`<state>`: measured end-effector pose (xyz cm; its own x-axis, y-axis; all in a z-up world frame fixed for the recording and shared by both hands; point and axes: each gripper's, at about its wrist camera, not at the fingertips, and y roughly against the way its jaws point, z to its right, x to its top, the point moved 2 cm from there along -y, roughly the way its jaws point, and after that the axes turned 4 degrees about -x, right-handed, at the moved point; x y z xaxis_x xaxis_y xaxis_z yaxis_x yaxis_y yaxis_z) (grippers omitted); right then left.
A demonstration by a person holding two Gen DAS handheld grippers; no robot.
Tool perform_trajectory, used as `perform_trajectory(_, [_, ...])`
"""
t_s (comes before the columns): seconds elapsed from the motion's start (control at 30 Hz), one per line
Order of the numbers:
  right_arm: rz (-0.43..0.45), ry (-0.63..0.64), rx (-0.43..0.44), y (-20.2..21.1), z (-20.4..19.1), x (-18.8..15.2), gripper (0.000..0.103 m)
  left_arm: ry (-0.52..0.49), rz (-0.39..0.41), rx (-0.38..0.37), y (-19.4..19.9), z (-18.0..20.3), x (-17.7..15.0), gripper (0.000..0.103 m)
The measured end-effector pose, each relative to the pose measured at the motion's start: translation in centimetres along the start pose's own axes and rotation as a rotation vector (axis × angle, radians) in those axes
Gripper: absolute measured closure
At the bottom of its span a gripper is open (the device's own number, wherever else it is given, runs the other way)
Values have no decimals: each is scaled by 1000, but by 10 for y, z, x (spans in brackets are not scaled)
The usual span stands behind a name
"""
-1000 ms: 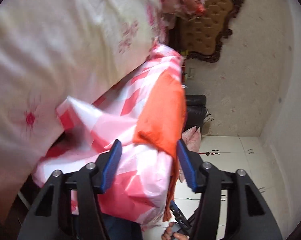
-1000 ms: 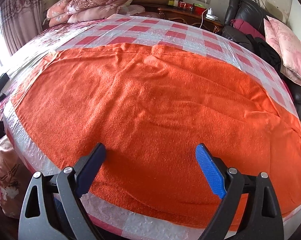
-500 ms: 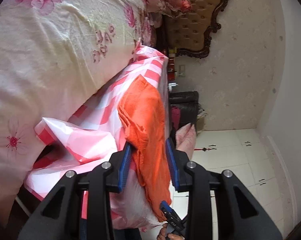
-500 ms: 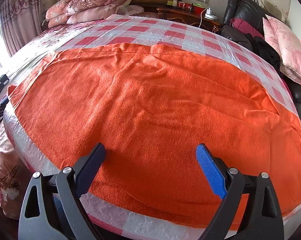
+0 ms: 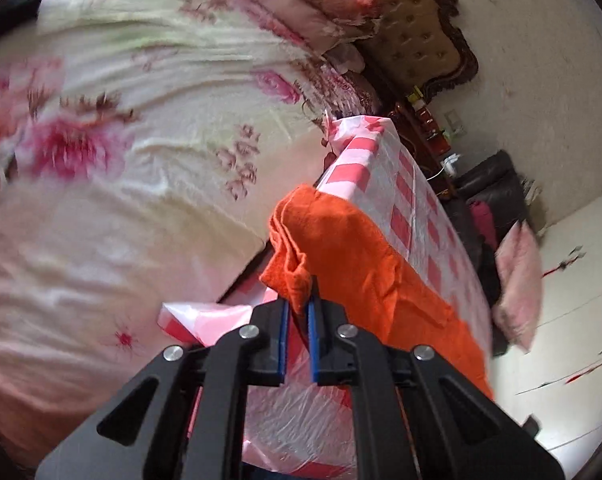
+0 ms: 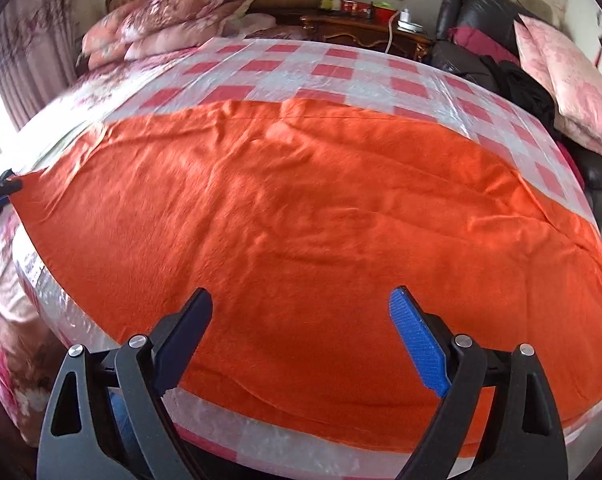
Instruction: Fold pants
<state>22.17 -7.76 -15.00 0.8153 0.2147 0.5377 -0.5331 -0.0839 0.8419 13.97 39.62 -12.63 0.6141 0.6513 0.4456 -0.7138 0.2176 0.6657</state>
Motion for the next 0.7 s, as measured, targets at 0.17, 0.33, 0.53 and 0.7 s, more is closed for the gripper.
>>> perform_trajectory(0.17, [-13,-155,88,9,39,0,16,-514,117,265,8,140,-20,96])
perform_trajectory(0.33, [-33,-390,206,18,102,-5,16,-1045,167,258,-38,281,-127,96])
perform_trajectory(0.53, [-52,-529,300,17,149,-19,18,-1353,94,125,-105,294,-285,96])
perform_trajectory(0.7, [-96,-516,426,8,142,-8,18,-1338,104,124,-121,274,-310,96])
